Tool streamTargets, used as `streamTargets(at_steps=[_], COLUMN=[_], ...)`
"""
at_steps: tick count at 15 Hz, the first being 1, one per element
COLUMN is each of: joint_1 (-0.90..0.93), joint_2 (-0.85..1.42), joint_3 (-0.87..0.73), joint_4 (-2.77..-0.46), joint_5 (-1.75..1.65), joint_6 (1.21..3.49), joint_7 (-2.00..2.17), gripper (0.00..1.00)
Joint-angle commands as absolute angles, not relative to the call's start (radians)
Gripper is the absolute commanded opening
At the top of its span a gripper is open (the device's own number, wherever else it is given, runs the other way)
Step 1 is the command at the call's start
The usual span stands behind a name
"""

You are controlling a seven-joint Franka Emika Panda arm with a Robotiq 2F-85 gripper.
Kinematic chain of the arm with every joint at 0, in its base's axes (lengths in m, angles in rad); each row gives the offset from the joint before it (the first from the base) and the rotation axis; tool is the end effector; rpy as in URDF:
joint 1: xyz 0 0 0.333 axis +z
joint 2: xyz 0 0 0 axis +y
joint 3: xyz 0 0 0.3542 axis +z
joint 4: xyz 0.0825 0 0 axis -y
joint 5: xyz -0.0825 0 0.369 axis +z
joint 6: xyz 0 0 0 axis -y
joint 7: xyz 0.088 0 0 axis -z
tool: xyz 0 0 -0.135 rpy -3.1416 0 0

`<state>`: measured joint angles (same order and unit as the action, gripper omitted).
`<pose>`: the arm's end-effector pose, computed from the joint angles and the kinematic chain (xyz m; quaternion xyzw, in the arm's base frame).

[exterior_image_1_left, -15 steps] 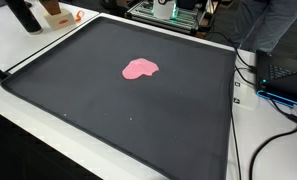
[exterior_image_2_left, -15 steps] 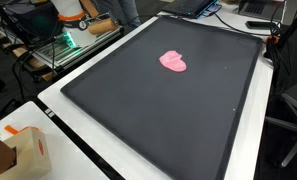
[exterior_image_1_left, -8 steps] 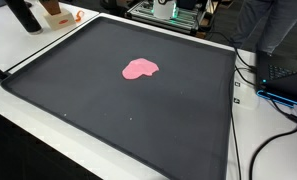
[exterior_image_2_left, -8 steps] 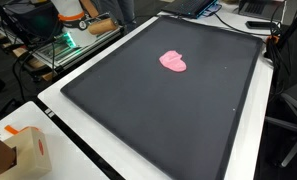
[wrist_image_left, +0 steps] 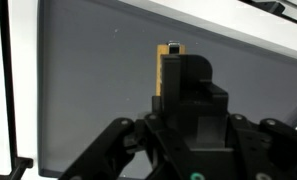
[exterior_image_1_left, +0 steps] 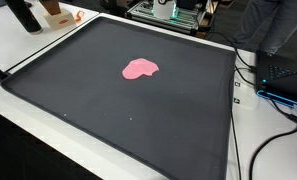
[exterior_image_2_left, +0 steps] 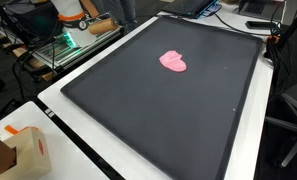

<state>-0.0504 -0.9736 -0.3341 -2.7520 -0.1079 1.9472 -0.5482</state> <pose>0.2260 -0.1073 0.4725 -0.9812 -0.1573 -0.0997 0.0509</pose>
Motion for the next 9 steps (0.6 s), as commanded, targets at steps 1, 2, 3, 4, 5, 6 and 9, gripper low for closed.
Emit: streamTargets(at_steps=[1,2,3,4,5,6,9], joint_1=[0.011,0.03,0.048,0.07,0.085,0.104,0.143], joint_2=[-0.921,-0.903,-0.88,-0.85,-0.822,-0.781,-0.659], joint_3=[-0.351,-0.353,-0.351,-0.353,-0.352,-0.355,-0.361], joint_4=[-2.716,-2.705,-2.692,-2.675,-2.659,-2.637,-2.568], joint_5=[-0.055,-0.037,-0.019,0.004,0.023,0.049,0.128], joint_6=[1.962,1.964,1.973,1.984,1.998,2.017,2.062], joint_7=[-0.569,-0.576,-0.579,-0.582,-0.582,-0.582,-0.59], gripper=[0.23,0.23,0.23,0.23,0.23,0.23,0.23])
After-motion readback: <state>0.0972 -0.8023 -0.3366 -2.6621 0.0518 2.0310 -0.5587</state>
